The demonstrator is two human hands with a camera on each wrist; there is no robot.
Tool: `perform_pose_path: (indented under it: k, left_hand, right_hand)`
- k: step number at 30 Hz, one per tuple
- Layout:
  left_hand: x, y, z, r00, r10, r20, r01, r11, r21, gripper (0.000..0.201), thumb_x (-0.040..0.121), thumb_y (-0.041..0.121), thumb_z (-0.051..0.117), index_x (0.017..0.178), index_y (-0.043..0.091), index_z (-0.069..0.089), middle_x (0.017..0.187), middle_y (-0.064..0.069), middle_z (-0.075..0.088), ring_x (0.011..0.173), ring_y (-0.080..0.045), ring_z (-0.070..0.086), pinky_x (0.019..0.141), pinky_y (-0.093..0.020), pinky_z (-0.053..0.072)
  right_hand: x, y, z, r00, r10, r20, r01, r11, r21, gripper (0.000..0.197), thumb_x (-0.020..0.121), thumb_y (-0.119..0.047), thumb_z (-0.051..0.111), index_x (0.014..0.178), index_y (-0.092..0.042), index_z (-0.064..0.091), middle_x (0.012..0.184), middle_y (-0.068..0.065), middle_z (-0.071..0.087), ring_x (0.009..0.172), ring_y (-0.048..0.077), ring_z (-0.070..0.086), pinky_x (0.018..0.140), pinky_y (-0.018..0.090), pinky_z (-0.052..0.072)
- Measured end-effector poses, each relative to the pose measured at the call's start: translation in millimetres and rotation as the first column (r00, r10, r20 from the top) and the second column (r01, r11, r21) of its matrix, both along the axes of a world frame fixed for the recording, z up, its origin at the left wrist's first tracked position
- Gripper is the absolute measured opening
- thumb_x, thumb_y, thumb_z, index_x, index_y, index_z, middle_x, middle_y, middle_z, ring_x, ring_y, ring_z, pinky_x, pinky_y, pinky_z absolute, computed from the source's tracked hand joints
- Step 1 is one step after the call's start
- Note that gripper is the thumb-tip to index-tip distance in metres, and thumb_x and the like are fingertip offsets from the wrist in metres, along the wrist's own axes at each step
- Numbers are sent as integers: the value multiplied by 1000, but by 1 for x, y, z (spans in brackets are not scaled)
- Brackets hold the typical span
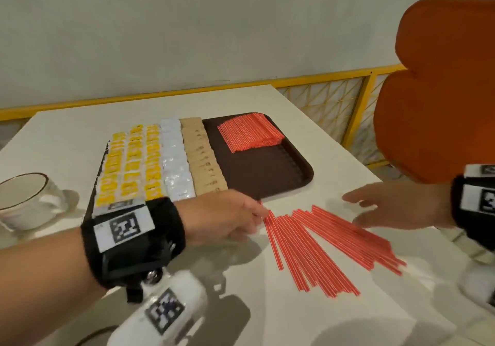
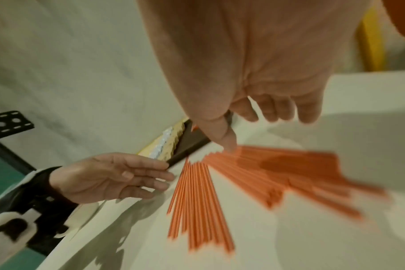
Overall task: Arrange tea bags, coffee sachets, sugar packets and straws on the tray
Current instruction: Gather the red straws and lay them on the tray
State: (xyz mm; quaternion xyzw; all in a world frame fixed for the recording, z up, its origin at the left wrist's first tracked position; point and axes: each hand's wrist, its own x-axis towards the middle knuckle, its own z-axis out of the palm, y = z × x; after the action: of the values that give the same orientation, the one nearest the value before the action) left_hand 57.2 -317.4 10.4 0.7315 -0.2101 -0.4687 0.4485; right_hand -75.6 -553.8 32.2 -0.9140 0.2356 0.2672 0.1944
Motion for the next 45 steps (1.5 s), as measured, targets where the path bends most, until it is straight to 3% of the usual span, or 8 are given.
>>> perform_pose_path:
  k: [4, 6, 9, 14, 22, 32, 40, 45]
  left_hand:
    - [-36, 6, -17, 963, 182, -201, -197, 979, -59, 26, 94, -3, 49, 112, 12, 60, 96, -9, 56, 92, -20, 49, 72, -24, 47]
    - [-47, 0, -21, 950, 192, -246, -217, 973, -80, 24, 96, 0, 44, 96, 16, 62, 85, -4, 61, 93, -20, 46, 76, -26, 44]
    - [-58, -9, -22, 925, 221, -308, -258, 962, -84, 19, 95, 3, 44, 84, 17, 51, 91, -9, 54, 94, -20, 47, 79, -27, 41]
    - [-58, 1, -27, 882, 241, -404, -311, 943, -116, 22, 94, 16, 44, 106, 7, 60, 112, -14, 58, 101, -22, 54, 87, -32, 48]
    - [-38, 39, -15, 991, 79, 104, -82, 996, 24, 24, 94, 1, 43, 99, 12, 63, 97, -11, 71, 80, -17, 64, 78, -29, 52]
    - [-28, 51, -6, 973, 109, 203, -118, 992, 35, 20, 94, 0, 42, 95, 7, 60, 92, -12, 63, 73, -17, 56, 63, -20, 51]
    - [-26, 50, 6, 928, 347, 133, -313, 923, -224, 20, 96, 8, 49, 111, 13, 60, 111, -8, 63, 97, -17, 60, 89, -29, 50]
    - [-32, 41, 19, 905, 402, 143, -330, 872, -361, 21, 98, 14, 45, 112, 21, 60, 121, -2, 61, 119, -16, 55, 106, -34, 41]
  right_hand:
    - [-35, 33, -15, 998, -69, -7, 69, 972, 223, 26, 96, -34, 53, 121, -28, 49, 120, -10, 56, 106, 13, 54, 91, 25, 43]
    - [-34, 53, -22, 995, -56, 82, 35, 971, 238, 58, 94, -37, 55, 143, -26, 26, 136, -13, 45, 118, 11, 48, 101, 26, 39]
    - [-20, 83, -36, 974, -36, 224, -3, 986, 169, 74, 91, -33, 61, 143, 0, 21, 132, 12, 53, 108, 21, 57, 89, 32, 50]
    - [-6, 117, -59, 941, 113, 320, -50, 979, -199, 66, 93, -41, 55, 146, -16, 23, 145, 5, 30, 131, 28, 33, 104, 38, 31]
    - [20, 111, -49, 947, 214, 239, -137, 943, -302, 28, 98, -14, 43, 124, -6, 47, 122, 13, 56, 113, 29, 54, 77, 29, 34]
    - [33, 116, -48, 922, 346, 173, -277, 903, -328, 23, 98, -15, 44, 118, -5, 47, 114, 12, 57, 99, 29, 56, 78, 30, 38]
    - [44, 88, -33, 730, -16, 683, -127, 979, 159, 14, 100, -22, 44, 92, -10, 44, 67, 0, 41, 51, 12, 38, 53, 28, 39]
    - [49, 106, -17, 496, -460, 737, -207, 761, 614, 16, 98, -31, 50, 86, -20, 49, 51, -10, 36, 41, 10, 28, 43, 26, 26]
